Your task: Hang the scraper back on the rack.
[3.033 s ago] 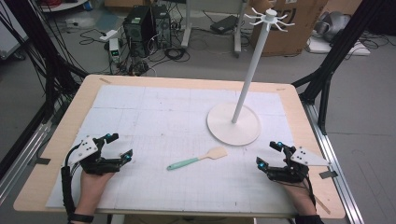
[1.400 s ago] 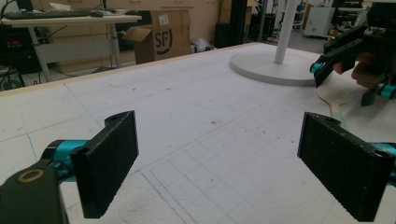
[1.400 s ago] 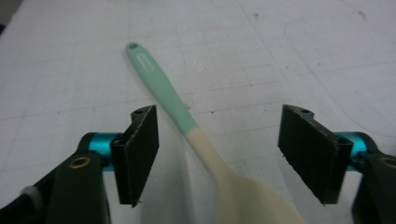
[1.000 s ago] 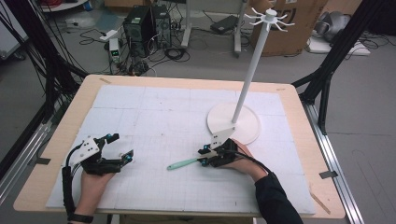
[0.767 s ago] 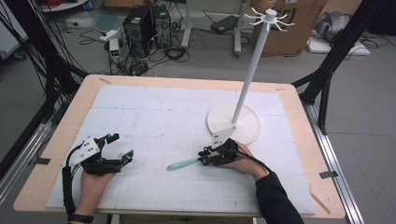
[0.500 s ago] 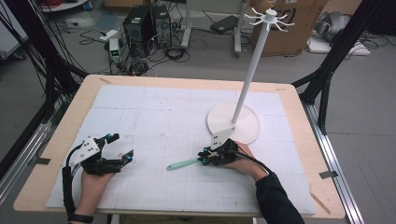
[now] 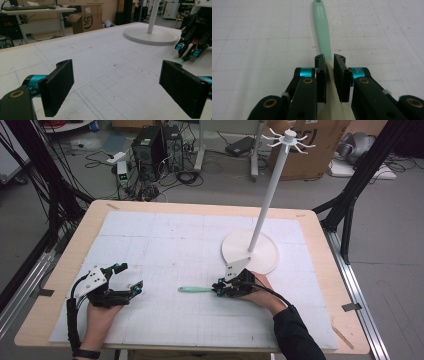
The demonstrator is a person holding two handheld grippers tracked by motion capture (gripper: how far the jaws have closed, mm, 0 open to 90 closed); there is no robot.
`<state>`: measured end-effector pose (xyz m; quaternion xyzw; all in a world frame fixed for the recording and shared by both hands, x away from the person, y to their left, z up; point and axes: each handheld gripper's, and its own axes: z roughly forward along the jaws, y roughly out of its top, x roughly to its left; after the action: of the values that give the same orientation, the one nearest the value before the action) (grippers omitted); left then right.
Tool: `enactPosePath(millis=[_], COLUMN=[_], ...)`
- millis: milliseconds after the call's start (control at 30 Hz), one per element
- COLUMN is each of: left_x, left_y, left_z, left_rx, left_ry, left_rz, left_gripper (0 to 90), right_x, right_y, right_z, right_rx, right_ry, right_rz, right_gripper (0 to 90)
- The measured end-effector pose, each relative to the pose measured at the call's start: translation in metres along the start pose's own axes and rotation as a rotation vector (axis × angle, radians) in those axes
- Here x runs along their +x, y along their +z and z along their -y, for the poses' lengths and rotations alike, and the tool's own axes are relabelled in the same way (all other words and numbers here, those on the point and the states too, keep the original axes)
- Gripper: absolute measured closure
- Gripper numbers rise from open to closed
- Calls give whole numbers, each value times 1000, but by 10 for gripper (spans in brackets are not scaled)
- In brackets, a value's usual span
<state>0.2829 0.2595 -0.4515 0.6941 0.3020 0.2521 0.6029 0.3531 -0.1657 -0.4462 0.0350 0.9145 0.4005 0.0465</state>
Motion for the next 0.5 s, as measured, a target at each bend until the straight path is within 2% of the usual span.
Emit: enactPosePath(millis=[200, 367, 500], left_x=[0, 0, 0], left_y=[0, 0, 0], left_z=[0, 0, 0], left_rx=[1, 0, 1], left_ry=[1, 1, 2], left_rz=[-1, 0, -1], left_gripper=[131, 131, 131], right_x=[0, 3, 1], right_y=[1, -1, -11], right_z=[1, -3, -4], right_rx=[-3, 11, -29], right_ry=[2, 11, 50], right_rz=[-4, 27, 50], right_gripper=[815, 822, 822])
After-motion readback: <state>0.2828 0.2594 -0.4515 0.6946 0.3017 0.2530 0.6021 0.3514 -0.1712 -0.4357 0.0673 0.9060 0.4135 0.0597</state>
